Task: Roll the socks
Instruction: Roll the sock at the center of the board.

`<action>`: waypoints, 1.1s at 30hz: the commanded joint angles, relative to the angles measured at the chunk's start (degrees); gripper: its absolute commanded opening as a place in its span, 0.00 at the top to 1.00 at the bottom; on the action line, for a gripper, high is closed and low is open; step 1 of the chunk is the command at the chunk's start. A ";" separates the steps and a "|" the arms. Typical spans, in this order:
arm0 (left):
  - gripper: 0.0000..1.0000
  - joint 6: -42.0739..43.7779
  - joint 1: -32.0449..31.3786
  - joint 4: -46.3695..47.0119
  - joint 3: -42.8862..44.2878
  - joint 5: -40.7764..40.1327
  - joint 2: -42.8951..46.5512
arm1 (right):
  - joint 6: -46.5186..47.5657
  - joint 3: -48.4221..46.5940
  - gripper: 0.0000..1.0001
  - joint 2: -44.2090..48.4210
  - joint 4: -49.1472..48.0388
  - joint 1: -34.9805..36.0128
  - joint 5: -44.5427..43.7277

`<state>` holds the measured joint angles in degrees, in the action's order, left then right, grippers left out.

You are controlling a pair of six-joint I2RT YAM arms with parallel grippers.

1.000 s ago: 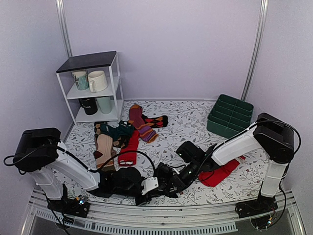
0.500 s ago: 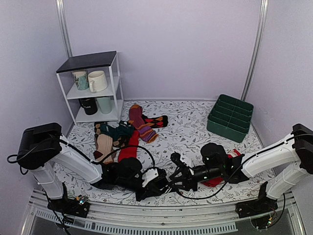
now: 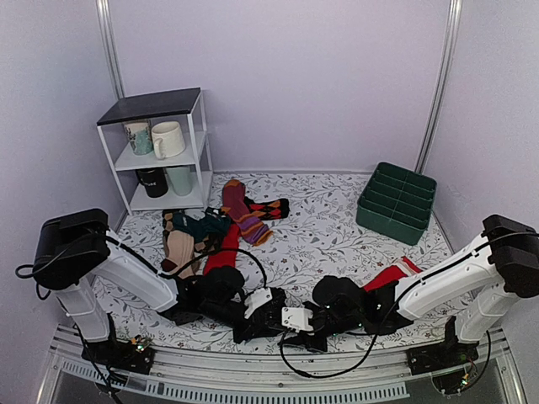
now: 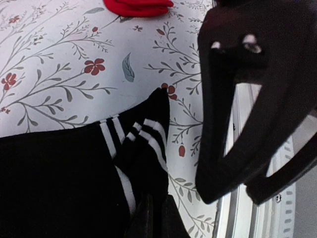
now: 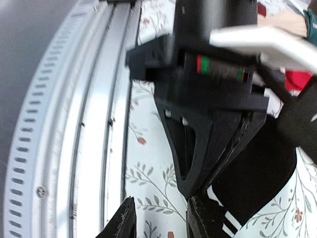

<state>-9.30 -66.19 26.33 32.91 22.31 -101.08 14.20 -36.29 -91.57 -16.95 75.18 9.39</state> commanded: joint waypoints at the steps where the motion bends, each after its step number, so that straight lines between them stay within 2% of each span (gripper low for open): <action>1: 1.00 0.01 -0.24 -11.63 -1.75 0.81 -3.47 | 3.10 -2.02 0.64 -3.52 6.78 0.58 -6.51; 7: 1.00 0.07 -0.17 -11.54 -1.78 0.99 -3.60 | 3.26 -2.23 0.62 -4.94 8.15 0.58 -11.91; 12: 1.00 0.29 -0.21 -11.43 -1.74 1.00 -3.77 | 3.93 -0.37 0.61 -2.67 5.76 0.58 -16.81; 21: 1.00 0.30 -0.21 -11.41 -1.70 0.99 -3.86 | 4.86 -1.53 0.62 -4.81 6.21 0.50 -12.22; 29: 1.00 0.42 -0.20 -11.21 -1.76 1.07 -3.85 | 6.02 -1.05 0.61 -4.64 3.78 0.49 -15.74; 33: 1.00 0.42 -0.24 -11.22 -1.81 1.17 -3.86 | 6.91 -0.03 0.61 -0.24 1.29 0.45 -16.31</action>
<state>-9.26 -65.98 26.26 33.12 23.09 -101.36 19.77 -37.43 -95.22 -12.75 75.85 -4.69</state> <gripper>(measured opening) 0.017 0.388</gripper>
